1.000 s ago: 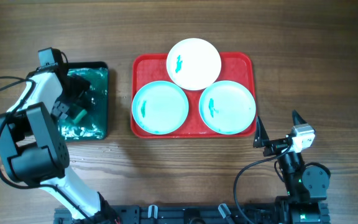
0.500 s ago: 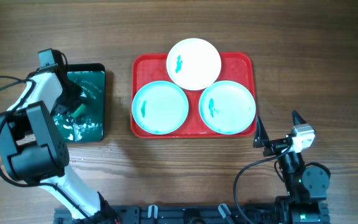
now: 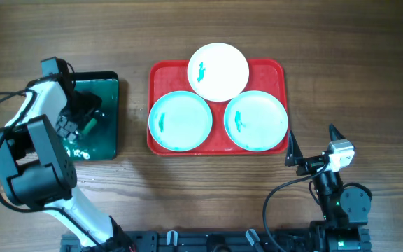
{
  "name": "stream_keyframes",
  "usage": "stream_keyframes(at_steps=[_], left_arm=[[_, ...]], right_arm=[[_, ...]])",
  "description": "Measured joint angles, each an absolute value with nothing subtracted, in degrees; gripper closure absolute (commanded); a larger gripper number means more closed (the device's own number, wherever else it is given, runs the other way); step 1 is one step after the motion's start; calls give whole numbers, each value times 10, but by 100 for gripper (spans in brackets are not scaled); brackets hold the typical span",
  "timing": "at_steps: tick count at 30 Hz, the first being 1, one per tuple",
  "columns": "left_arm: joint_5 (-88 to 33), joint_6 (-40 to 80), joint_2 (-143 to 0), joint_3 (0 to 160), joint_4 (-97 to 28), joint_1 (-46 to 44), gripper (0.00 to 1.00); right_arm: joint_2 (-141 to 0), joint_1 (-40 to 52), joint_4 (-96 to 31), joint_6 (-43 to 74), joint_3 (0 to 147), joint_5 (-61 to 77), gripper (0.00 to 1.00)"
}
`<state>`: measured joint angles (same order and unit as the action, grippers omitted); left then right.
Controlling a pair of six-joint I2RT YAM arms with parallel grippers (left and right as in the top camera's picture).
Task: Clean dirty plates on tray and stack at the side
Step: 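Dip and swish the held sponge in the soapy water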
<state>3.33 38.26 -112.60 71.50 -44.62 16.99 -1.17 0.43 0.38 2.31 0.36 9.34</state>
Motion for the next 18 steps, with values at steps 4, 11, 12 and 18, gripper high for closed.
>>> stream_keyframes(at_steps=[4, 11, 12, 18], left_arm=[[10, 378, -1125, 715, -465, 170, 96], [-6, 378, -1125, 715, -450, 170, 0], [-9, 377, -1125, 715, -441, 170, 0], [51, 378, -1124, 714, -398, 163, 0]], right_arm=[[-12, 4, 4, 23, 4, 93, 0], [-12, 4, 4, 23, 4, 93, 0], [-12, 4, 4, 23, 4, 93, 0], [-12, 4, 4, 23, 4, 93, 0]])
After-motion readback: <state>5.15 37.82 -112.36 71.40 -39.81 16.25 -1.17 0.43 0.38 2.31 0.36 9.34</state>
